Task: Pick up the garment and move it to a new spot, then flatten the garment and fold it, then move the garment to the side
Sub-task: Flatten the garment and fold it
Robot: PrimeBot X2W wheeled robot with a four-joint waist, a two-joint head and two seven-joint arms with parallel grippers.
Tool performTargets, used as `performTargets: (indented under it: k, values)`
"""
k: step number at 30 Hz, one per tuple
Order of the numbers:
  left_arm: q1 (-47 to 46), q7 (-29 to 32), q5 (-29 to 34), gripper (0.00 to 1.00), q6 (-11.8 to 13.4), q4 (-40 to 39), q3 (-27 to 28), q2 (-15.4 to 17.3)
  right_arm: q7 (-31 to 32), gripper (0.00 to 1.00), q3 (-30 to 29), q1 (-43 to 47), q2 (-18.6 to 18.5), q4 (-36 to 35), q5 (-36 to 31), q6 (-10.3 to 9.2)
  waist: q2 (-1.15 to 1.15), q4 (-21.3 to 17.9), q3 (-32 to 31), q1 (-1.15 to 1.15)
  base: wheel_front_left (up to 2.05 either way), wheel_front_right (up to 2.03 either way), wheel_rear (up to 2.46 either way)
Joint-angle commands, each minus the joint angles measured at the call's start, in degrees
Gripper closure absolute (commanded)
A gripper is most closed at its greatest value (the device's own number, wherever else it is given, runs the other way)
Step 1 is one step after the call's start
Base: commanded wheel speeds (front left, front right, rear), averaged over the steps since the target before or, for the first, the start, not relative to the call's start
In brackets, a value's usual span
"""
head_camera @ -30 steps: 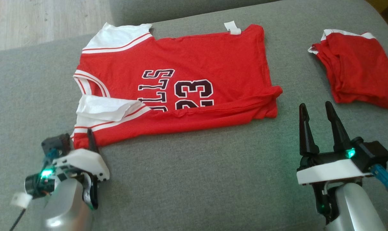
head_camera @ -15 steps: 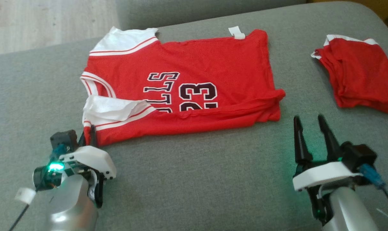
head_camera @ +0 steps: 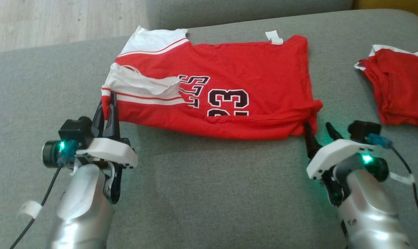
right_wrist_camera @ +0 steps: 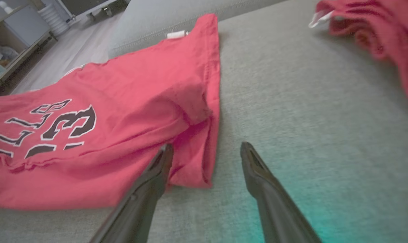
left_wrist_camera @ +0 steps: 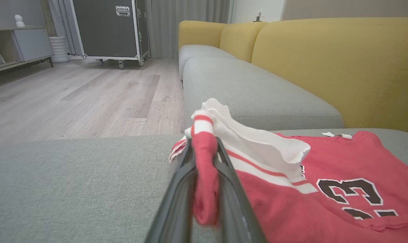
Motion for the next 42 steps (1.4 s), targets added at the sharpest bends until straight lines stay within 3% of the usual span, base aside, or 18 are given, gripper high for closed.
performTargets:
  k: [1,9,10,25,32,42]
  values:
    - [-1.14,-0.67,0.52,1.00,0.05,-2.63,1.43,1.23,0.97,0.00,2.27,-3.42,0.02,1.30,0.53,0.19,0.00,0.52,0.46,0.00,0.00,0.00,0.00]
    - [-0.76,-0.70,-0.17,1.00,-0.49,-4.01,0.90,0.47,4.07,0.00,7.21,-9.76,0.02,12.14,1.66,0.19,0.00,2.20,0.84,0.00,0.00,0.00,0.00]
    - [-0.71,-0.70,-0.23,1.00,-0.48,-3.94,0.90,0.48,4.36,1.00,8.19,-10.20,0.02,12.87,1.87,0.19,0.00,2.37,0.77,0.00,0.00,0.00,0.00]
    - [6.11,-0.72,-1.65,1.00,-0.25,-0.95,1.97,1.80,-4.25,1.00,10.10,-9.66,-0.06,18.32,-2.71,0.19,0.00,0.72,-6.66,0.00,0.00,0.00,0.00]
    - [10.35,0.38,-2.23,1.00,-1.25,-0.06,1.06,2.28,0.43,1.00,12.78,-7.54,-1.03,16.14,0.96,0.19,0.00,0.20,-10.36,0.00,0.00,0.00,0.00]
    - [17.36,3.02,-3.35,1.00,-1.69,-2.32,-0.16,2.68,9.99,1.00,20.48,1.89,-8.93,2.50,11.47,0.19,0.00,0.59,-13.49,0.00,0.00,0.00,0.00]
